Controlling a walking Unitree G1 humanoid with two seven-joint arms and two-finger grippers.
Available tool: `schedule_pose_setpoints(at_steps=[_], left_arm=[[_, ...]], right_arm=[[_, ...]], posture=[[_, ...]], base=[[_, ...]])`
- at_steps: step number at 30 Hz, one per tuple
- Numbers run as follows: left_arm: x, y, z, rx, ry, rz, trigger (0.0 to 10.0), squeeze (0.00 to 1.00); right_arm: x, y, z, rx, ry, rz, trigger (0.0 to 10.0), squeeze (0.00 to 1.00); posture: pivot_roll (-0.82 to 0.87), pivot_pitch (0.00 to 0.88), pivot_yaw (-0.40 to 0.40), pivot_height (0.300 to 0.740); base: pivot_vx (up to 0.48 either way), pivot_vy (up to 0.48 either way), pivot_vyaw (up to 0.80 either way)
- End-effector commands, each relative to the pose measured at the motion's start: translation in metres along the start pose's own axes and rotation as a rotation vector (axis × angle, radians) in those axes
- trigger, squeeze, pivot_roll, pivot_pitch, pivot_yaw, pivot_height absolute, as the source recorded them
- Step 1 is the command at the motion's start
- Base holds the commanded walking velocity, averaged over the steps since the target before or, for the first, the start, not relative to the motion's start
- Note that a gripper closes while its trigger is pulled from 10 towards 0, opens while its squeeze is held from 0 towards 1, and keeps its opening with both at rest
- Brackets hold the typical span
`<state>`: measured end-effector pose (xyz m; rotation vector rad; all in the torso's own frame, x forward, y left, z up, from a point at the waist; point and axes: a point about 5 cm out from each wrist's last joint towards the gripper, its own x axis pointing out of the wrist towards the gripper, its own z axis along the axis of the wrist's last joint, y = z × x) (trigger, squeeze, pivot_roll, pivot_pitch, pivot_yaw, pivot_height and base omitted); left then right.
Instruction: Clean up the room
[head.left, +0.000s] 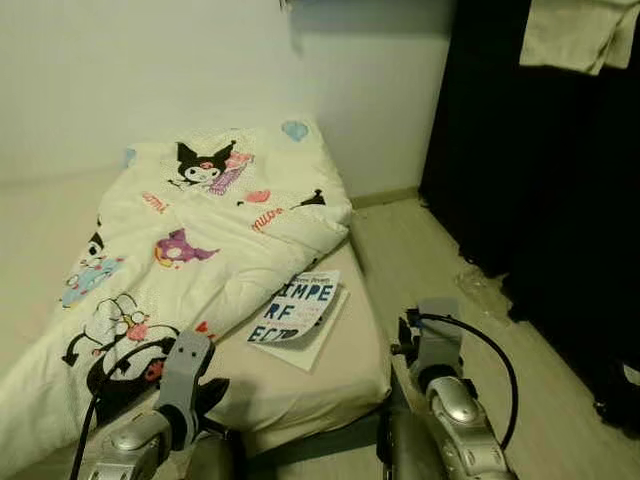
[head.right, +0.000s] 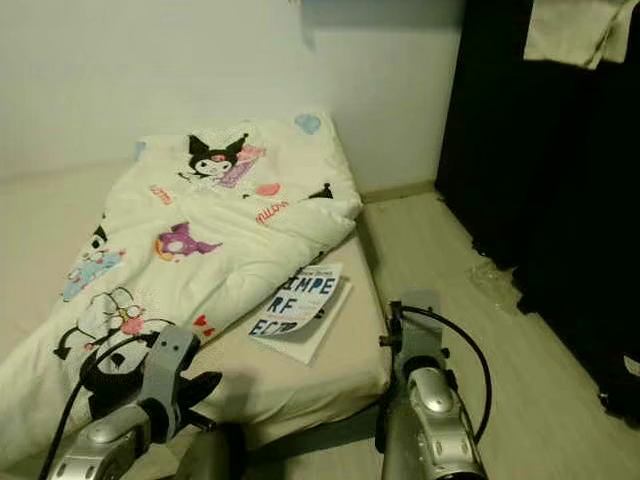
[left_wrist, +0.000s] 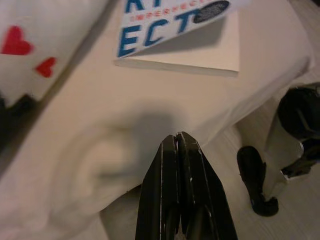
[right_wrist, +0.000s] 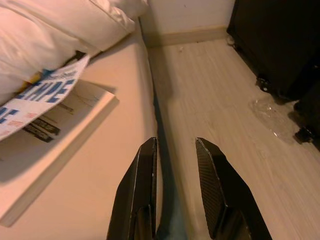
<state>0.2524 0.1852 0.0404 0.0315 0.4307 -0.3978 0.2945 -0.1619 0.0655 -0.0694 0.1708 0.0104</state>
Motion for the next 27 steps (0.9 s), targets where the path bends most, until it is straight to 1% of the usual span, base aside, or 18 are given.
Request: schedule_pose_setpoints(at_steps=[1, 3, 5, 6, 7, 9, 10, 14, 15, 17, 18, 20, 21, 22, 24, 25, 26, 27], left_arm=[[-0.003, -0.002, -0.008, -0.016, 0.03, -0.01, 10.0, 0.55], [0.0, -0.008, -0.008, -0.038, 0.026, -0.03, 10.0, 0.68], [0.0, -0.008, -0.008, -0.038, 0.026, -0.03, 10.0, 0.68], [0.001, -0.011, -0.009, -0.054, 0.025, -0.04, 10.0, 0.89], [0.003, -0.015, -0.01, -0.103, 0.023, -0.048, 10.0, 1.0], [0.009, -0.02, -0.008, -0.206, 0.007, -0.04, 10.0, 1.0], [0.009, -0.02, -0.008, -0.206, 0.007, -0.04, 10.0, 1.0], [0.022, -0.018, -0.004, -0.519, -0.026, 0.035, 10.0, 1.0], [0.022, -0.018, -0.004, -0.519, -0.026, 0.035, 10.0, 1.0], [0.029, -0.022, 0.001, -0.663, -0.064, 0.015, 10.0, 1.0], [0.029, -0.022, 0.001, -0.663, -0.064, 0.015, 10.0, 1.0], [0.032, -0.024, 0.003, -0.71, -0.08, 0.004, 10.0, 1.0], [0.034, -0.025, 0.007, -0.781, -0.109, -0.007, 10.0, 1.0], [0.034, -0.025, 0.007, -0.781, -0.109, -0.007, 10.0, 1.0], [0.04, -0.02, 0.013, -0.903, -0.175, 0.014, 10.0, 1.0], [0.04, -0.02, 0.013, -0.903, -0.175, 0.014, 10.0, 1.0], [0.043, -0.016, 0.014, -0.967, -0.2, 0.039, 10.0, 1.0], [0.043, -0.016, 0.014, -0.967, -0.2, 0.039, 10.0, 1.0]], right_arm=[[-0.002, 0.004, -0.003, 0.008, 0.018, 0.015, 10.0, 0.0], [-0.002, 0.005, 0.0, 0.008, 0.005, 0.017, 10.0, 0.0], [-0.002, 0.005, 0.0, 0.008, 0.005, 0.017, 10.0, 0.0], [-0.002, 0.005, 0.002, 0.006, 0.003, 0.017, 10.0, 0.0], [-0.003, 0.005, 0.004, 0.005, 0.0, 0.019, 10.0, 0.0], [-0.003, 0.005, 0.006, 0.003, -0.003, 0.022, 10.0, 0.0], [-0.003, 0.005, 0.006, 0.003, -0.003, 0.022, 10.0, 0.0], [-0.002, 0.004, 0.01, 0.003, -0.009, 0.031, 10.0, 0.0], [-0.002, 0.004, 0.01, 0.003, -0.009, 0.031, 10.0, 0.0], [-0.001, 0.005, 0.012, 0.003, -0.012, 0.037, 10.0, 0.0], [-0.001, 0.005, 0.012, 0.003, -0.012, 0.037, 10.0, 0.0], [-0.001, 0.006, 0.013, 0.003, -0.014, 0.041, 10.0, 0.0], [0.0, 0.006, 0.014, 0.002, -0.016, 0.043, 10.0, 0.0], [0.0, 0.006, 0.014, 0.002, -0.016, 0.043, 10.0, 0.0], [0.0, 0.007, 0.017, -0.002, -0.021, 0.048, 10.0, 0.0], [0.0, 0.007, 0.017, -0.002, -0.021, 0.048, 10.0, 0.0], [0.0, 0.007, 0.019, -0.005, -0.026, 0.051, 10.0, 0.0], [0.0, 0.007, 0.019, -0.005, -0.026, 0.051, 10.0, 0.0]], posture=[[-0.05, 0.228, 0.04, 0.556], [-0.06, 0.231, 0.04, 0.551], [-0.06, 0.231, 0.04, 0.551], [-0.06, 0.241, 0.038, 0.551], [-0.06, 0.245, 0.034, 0.551], [-0.07, 0.249, 0.031, 0.551], [-0.07, 0.249, 0.031, 0.551], [-0.07, 0.261, 0.018, 0.551], [-0.07, 0.261, 0.018, 0.551], [-0.07, 0.266, 0.015, 0.551], [-0.07, 0.266, 0.015, 0.551], [-0.07, 0.269, 0.014, 0.551], [-0.08, 0.274, 0.015, 0.551], [-0.08, 0.274, 0.015, 0.551], [-0.09, 0.289, 0.02, 0.551], [-0.09, 0.289, 0.02, 0.551], [-0.09, 0.302, 0.022, 0.551], [-0.09, 0.302, 0.022, 0.551]], base=[[0.0, 0.0, 0.0], [0.0, 0.0, 0.0], [0.0, 0.0, 0.0], [0.0, 0.0, 0.0], [0.0, 0.0, 0.0], [0.0, 0.0, 0.0], [0.0, 0.0, 0.0], [0.0, 0.0, 0.0], [0.0, 0.0, 0.0], [0.0, 0.0, 0.0], [0.0, 0.0, 0.0], [0.0, 0.0, 0.0], [0.0, 0.0, 0.0], [0.0, 0.0, 0.0], [0.0, 0.0, 0.0], [0.0, 0.0, 0.0], [0.0, 0.0, 0.0], [0.0, 0.0, 0.0]])
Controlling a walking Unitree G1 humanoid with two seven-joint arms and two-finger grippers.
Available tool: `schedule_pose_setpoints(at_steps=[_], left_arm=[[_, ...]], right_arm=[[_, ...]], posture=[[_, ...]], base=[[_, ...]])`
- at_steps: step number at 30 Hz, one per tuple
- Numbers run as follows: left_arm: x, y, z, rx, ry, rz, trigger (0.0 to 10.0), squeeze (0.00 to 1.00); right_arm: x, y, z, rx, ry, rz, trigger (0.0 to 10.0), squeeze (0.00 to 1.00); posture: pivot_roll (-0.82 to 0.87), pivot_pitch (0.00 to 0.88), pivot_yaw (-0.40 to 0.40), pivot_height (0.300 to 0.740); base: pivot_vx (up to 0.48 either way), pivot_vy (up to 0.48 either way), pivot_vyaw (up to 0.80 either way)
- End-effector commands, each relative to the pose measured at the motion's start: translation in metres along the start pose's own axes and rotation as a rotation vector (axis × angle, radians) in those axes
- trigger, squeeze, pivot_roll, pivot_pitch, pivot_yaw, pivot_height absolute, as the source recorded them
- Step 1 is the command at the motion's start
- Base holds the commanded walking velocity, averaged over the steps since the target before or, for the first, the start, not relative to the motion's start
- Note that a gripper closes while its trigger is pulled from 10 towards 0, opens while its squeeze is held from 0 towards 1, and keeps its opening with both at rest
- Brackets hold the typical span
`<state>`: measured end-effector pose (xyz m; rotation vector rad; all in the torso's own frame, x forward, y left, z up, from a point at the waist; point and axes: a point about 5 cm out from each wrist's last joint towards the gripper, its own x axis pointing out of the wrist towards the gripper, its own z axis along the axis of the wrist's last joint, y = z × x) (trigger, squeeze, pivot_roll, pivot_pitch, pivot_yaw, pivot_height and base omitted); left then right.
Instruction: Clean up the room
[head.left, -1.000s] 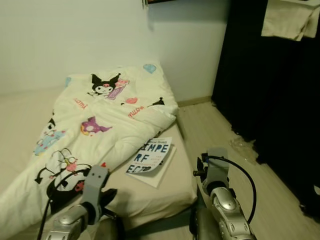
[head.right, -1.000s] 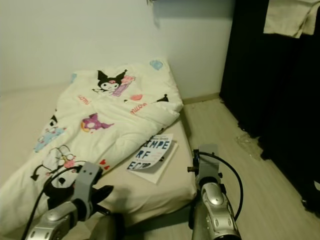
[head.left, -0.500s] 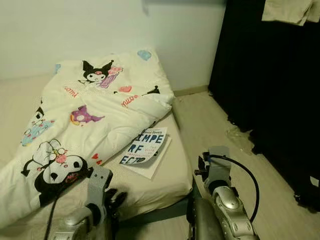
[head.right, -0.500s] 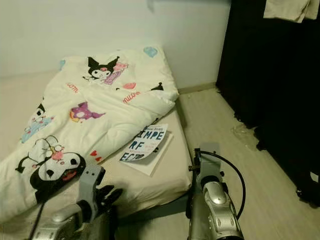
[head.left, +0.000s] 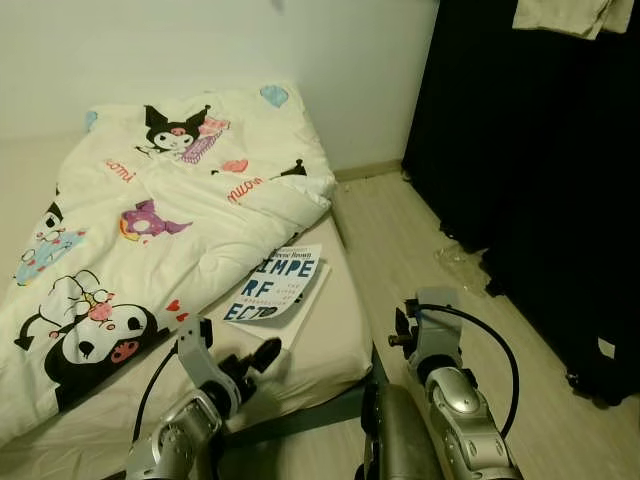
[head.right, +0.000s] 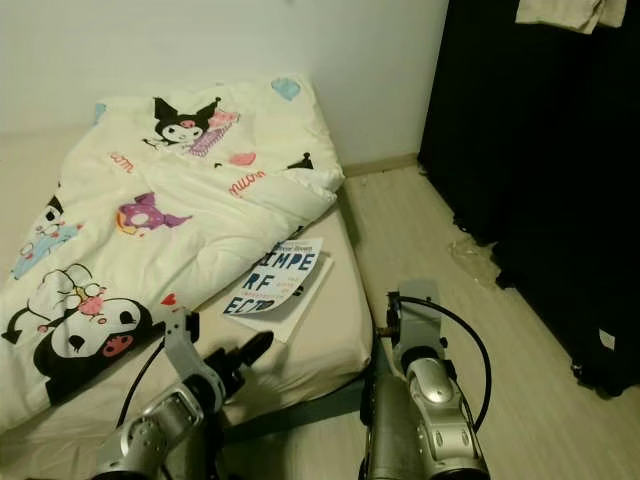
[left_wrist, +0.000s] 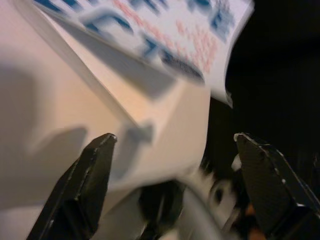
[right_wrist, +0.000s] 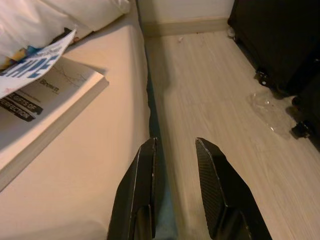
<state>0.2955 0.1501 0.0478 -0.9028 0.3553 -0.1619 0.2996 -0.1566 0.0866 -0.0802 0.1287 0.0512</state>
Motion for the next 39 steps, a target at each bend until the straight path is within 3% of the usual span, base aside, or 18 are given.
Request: schedule_pose_setpoints(at_steps=[1, 5, 14, 20, 22, 24, 27, 31, 33, 39], left_arm=[[-0.003, 0.012, -0.006, -0.086, -0.015, 0.06, 10.0, 1.0], [0.003, 0.014, -0.003, -0.157, -0.048, 0.07, 10.0, 1.0], [0.015, 0.008, -0.005, -0.118, -0.027, 0.059, 10.0, 1.0], [0.025, -0.001, 0.001, -0.243, -0.06, -0.015, 10.0, 1.0], [0.025, -0.001, 0.001, -0.243, -0.06, -0.015, 10.0, 1.0], [0.026, 0.001, 0.003, -0.316, -0.082, -0.057, 10.0, 1.0], [0.026, 0.002, 0.003, -0.324, -0.08, -0.069, 10.0, 1.0], [0.021, 0.015, 0.004, -0.237, -0.05, -0.027, 10.0, 1.0], [0.015, 0.027, 0.016, -0.209, -0.102, 0.025, 10.0, 1.0], [0.006, 0.045, 0.045, -0.183, -0.189, 0.087, 10.0, 1.0]], right_arm=[[-0.002, 0.002, -0.001, 0.008, 0.014, 0.016, 10.0, 0.0], [-0.004, -0.002, 0.006, -0.007, 0.006, 0.024, 10.0, 0.0], [-0.003, -0.006, 0.023, -0.021, -0.026, 0.033, 10.0, 0.0], [-0.002, -0.004, 0.033, -0.029, -0.046, 0.042, 10.0, 0.0], [-0.002, -0.004, 0.033, -0.029, -0.046, 0.042, 10.0, 0.0], [-0.005, -0.005, 0.035, -0.036, -0.042, 0.042, 10.0, 0.0], [-0.005, -0.005, 0.035, -0.037, -0.042, 0.042, 10.0, 0.0], [-0.008, -0.004, 0.035, -0.041, -0.036, 0.042, 10.0, 0.0], [-0.009, -0.003, 0.034, -0.039, -0.033, 0.045, 10.0, 0.0], [-0.01, 0.001, 0.034, -0.042, -0.024, 0.059, 10.0, 0.0]], posture=[[-0.1, 0.313, 0.02, 0.551], [-0.13, 0.36, 0.011, 0.551], [-0.16, 0.431, 0.02, 0.551], [-0.19, 0.468, 0.04, 0.551], [-0.19, 0.468, 0.04, 0.551], [-0.21, 0.475, 0.042, 0.551], [-0.22, 0.479, 0.043, 0.551], [-0.22, 0.481, 0.043, 0.551], [-0.22, 0.48, 0.042, 0.551], [-0.22, 0.479, 0.037, 0.551]], base=[[0.0, 0.0, 0.0], [0.0, 0.0, 0.0], [0.0, 0.0, 0.0], [0.0, 0.0, 0.0], [0.0, 0.0, 0.0], [0.0, 0.0, 0.0], [0.0, 0.0, 0.0], [0.0, 0.0, 0.0], [0.0, 0.0, 0.0], [0.0, 0.0, 0.0]])
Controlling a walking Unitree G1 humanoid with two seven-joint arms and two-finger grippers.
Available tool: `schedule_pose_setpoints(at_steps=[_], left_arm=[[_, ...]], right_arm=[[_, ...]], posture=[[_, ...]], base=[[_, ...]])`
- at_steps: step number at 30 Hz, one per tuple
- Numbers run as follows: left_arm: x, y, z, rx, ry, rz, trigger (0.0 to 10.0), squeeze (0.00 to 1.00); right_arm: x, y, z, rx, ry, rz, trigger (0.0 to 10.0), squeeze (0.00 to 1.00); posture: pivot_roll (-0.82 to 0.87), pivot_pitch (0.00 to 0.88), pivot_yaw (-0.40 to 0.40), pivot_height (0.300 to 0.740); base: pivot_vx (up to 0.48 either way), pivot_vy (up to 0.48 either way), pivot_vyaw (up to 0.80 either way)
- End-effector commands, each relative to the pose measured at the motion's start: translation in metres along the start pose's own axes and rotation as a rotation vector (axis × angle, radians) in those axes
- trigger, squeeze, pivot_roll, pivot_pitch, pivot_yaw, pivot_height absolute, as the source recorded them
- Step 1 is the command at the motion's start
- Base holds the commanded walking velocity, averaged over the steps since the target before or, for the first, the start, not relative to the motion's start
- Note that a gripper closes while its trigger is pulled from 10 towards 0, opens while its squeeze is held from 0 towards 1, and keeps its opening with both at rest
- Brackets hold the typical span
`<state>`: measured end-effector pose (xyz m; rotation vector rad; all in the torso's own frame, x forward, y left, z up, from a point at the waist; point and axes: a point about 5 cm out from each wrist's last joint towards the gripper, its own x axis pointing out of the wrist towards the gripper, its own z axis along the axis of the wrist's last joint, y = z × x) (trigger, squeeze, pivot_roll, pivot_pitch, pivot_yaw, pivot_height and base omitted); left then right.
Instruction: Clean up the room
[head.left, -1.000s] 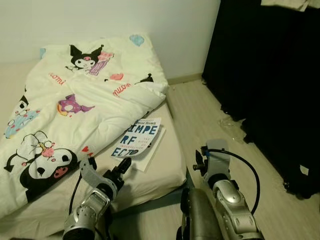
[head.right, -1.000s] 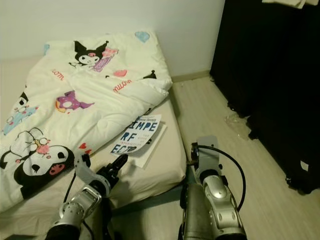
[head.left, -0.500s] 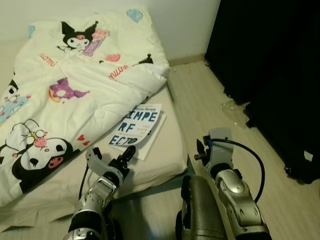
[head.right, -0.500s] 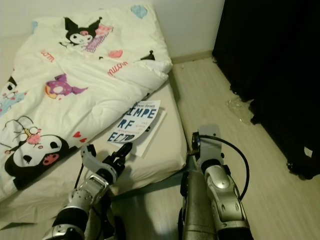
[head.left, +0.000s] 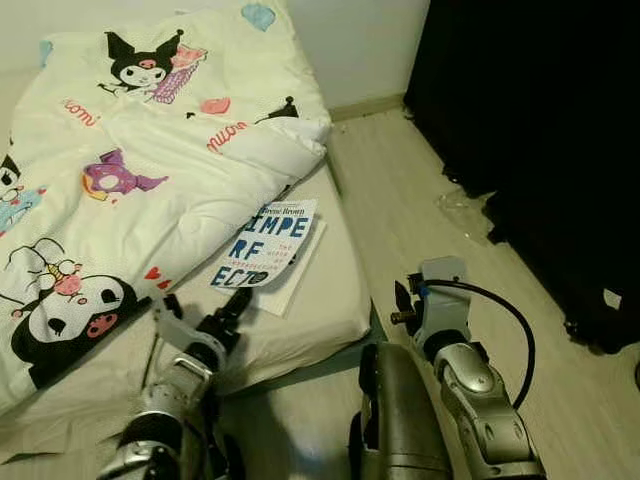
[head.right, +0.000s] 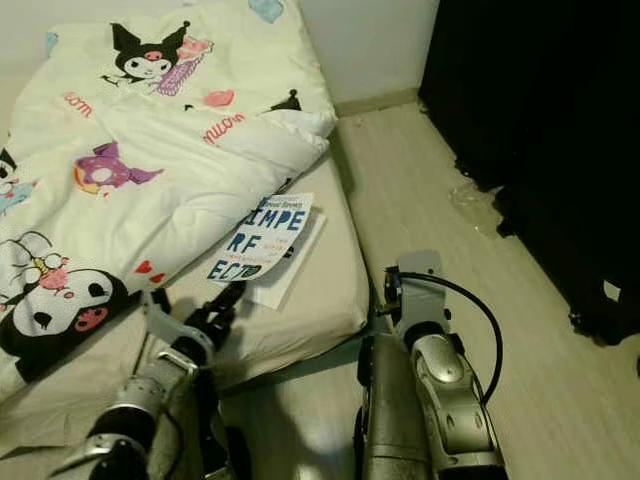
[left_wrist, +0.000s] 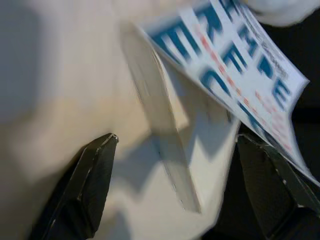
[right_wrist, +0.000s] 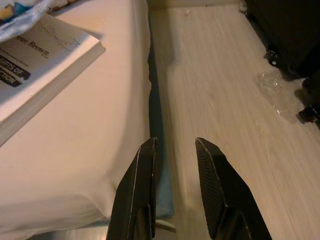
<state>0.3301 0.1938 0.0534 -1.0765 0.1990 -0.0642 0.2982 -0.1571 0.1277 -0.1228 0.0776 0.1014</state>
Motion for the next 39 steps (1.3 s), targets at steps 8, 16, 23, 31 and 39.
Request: schedule_pose_setpoints(at_steps=[8, 16, 23, 31, 39], left_arm=[[-0.012, 0.023, 0.031, -0.084, -0.114, 0.103, 10.0, 1.0], [-0.009, 0.017, 0.005, -0.149, 0.046, 0.027, 10.0, 1.0], [-0.012, 0.018, -0.034, -0.109, 0.211, 0.018, 10.0, 1.0], [-0.006, 0.012, -0.052, -0.188, 0.148, 0.071, 10.0, 1.0], [0.002, 0.003, -0.049, -0.226, 0.101, 0.086, 10.0, 1.0]], right_arm=[[-0.003, 0.009, -0.005, 0.012, 0.034, 0.026, 10.0, 0.0], [-0.004, 0.008, -0.005, 0.011, 0.038, 0.028, 10.0, 0.0], [-0.004, 0.008, -0.006, 0.011, 0.044, 0.028, 10.0, 0.0], [-0.006, 0.007, -0.005, 0.004, 0.047, 0.024, 10.0, 0.0], [-0.008, 0.007, -0.005, -0.002, 0.047, 0.023, 10.0, 0.0]], posture=[[-0.22, 0.477, 0.033, 0.551], [-0.22, 0.477, 0.04, 0.551], [-0.22, 0.48, 0.044, 0.551], [-0.24, 0.485, 0.05, 0.551], [-0.26, 0.486, 0.07, 0.551]], base=[[0.0, 0.0, 0.0], [0.0, 0.0, 0.0], [0.0, 0.0, 0.0], [0.0, 0.0, 0.0], [0.0, 0.0, 0.0]])
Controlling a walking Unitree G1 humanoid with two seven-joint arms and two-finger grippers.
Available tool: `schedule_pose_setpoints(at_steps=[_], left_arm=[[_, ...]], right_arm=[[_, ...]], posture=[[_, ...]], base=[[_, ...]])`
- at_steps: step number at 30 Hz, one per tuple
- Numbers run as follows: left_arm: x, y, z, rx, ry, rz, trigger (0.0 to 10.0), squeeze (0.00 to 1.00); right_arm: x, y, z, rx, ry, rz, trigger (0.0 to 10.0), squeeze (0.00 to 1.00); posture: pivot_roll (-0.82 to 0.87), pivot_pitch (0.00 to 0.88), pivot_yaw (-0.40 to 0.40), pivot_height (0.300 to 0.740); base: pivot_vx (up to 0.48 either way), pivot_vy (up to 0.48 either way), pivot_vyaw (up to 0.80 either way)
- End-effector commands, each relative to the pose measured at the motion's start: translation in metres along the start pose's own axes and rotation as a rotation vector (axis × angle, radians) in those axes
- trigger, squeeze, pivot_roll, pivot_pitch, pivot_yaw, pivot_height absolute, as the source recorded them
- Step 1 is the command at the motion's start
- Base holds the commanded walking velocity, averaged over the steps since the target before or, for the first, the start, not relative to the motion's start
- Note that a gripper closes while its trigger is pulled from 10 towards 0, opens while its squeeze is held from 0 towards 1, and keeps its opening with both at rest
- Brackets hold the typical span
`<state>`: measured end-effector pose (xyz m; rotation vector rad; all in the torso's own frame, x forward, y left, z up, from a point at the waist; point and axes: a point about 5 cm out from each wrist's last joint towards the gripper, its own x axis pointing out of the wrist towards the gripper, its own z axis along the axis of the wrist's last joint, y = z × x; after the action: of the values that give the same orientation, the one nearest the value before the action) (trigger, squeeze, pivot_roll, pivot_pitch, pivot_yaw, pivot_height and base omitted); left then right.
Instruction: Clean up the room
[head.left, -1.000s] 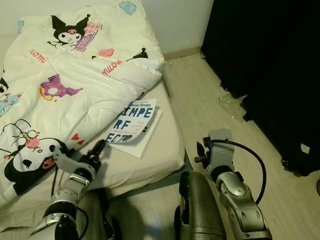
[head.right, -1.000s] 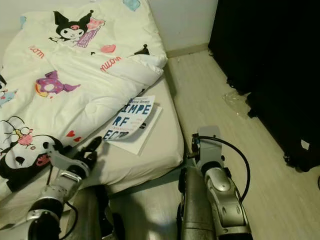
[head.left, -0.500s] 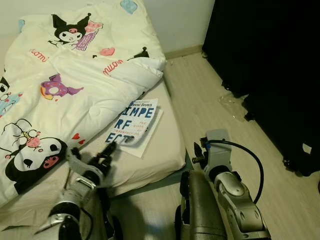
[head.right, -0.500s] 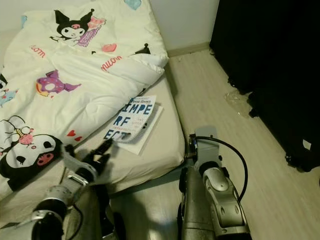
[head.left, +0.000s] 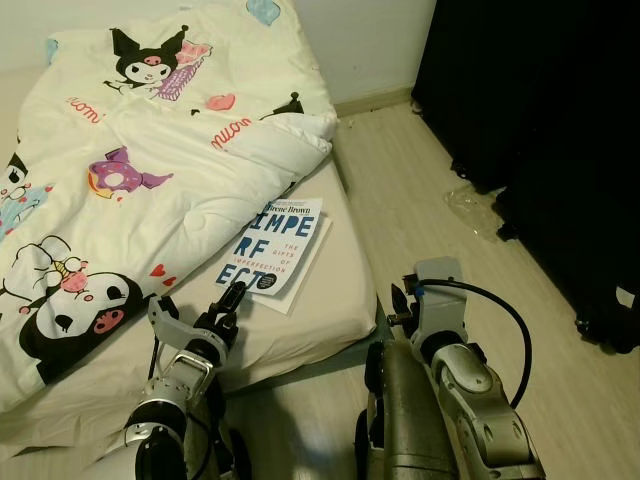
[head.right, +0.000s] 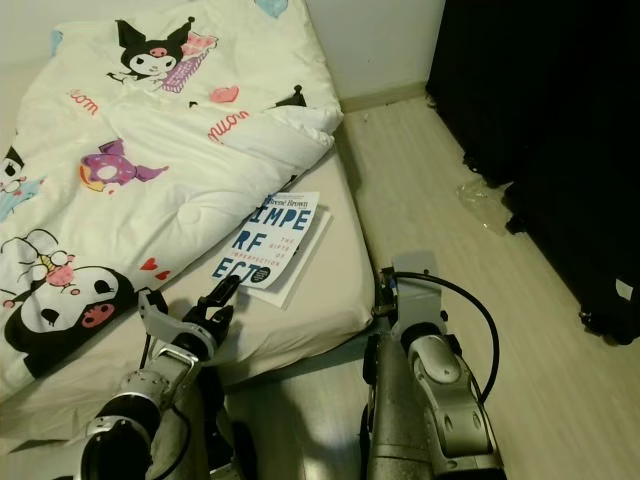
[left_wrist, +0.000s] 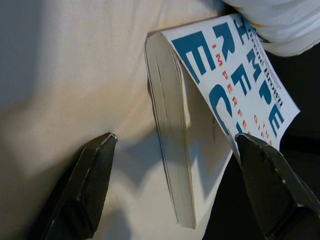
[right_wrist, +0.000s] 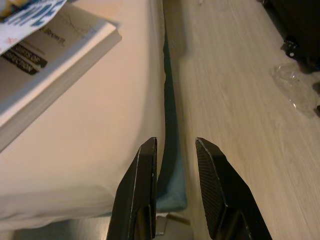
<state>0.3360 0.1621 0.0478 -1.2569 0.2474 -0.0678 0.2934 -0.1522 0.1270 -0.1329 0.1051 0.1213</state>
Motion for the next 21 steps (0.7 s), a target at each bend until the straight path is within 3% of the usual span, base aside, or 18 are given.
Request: schedule_pose_setpoints(at_steps=[1, 5, 8, 11, 15, 21], left_arm=[[-0.007, 0.015, -0.021, -0.041, 0.072, 0.076, 10.0, 1.0], [-0.004, 0.009, -0.029, -0.023, 0.112, 0.052, 10.0, 1.0], [0.002, -0.003, -0.047, 0.024, 0.194, -0.015, 10.0, 1.0], [0.004, -0.007, -0.051, 0.022, 0.206, -0.032, 10.0, 1.0], [0.011, -0.024, -0.066, -0.01, 0.245, -0.091, 10.0, 1.0], [0.015, -0.032, -0.072, -0.027, 0.248, -0.106, 10.0, 1.0]], right_arm=[[-0.004, 0.003, -0.005, 0.007, 0.02, 0.003, 10.0, 0.0], [-0.005, 0.004, -0.003, 0.006, 0.017, 0.005, 10.0, 0.0], [-0.007, 0.004, -0.001, 0.002, 0.012, 0.004, 10.0, 0.0], [-0.008, 0.003, -0.001, 0.001, 0.011, 0.003, 10.0, 0.0], [-0.009, 0.004, 0.0, 0.0, 0.01, -0.002, 10.0, 0.0], [-0.01, 0.005, -0.001, 0.0, 0.011, -0.005, 10.0, 0.0]], posture=[[-0.26, 0.486, 0.07, 0.551], [-0.27, 0.498, 0.08, 0.551], [-0.27, 0.501, 0.093, 0.551], [-0.28, 0.506, 0.097, 0.551], [-0.28, 0.509, 0.106, 0.551], [-0.29, 0.509, 0.11, 0.551]], base=[[0.0, 0.0, 0.0], [0.0, 0.0, 0.0], [0.0, 0.0, 0.0], [0.0, 0.0, 0.0], [0.0, 0.0, 0.0], [0.0, 0.0, 0.0]])
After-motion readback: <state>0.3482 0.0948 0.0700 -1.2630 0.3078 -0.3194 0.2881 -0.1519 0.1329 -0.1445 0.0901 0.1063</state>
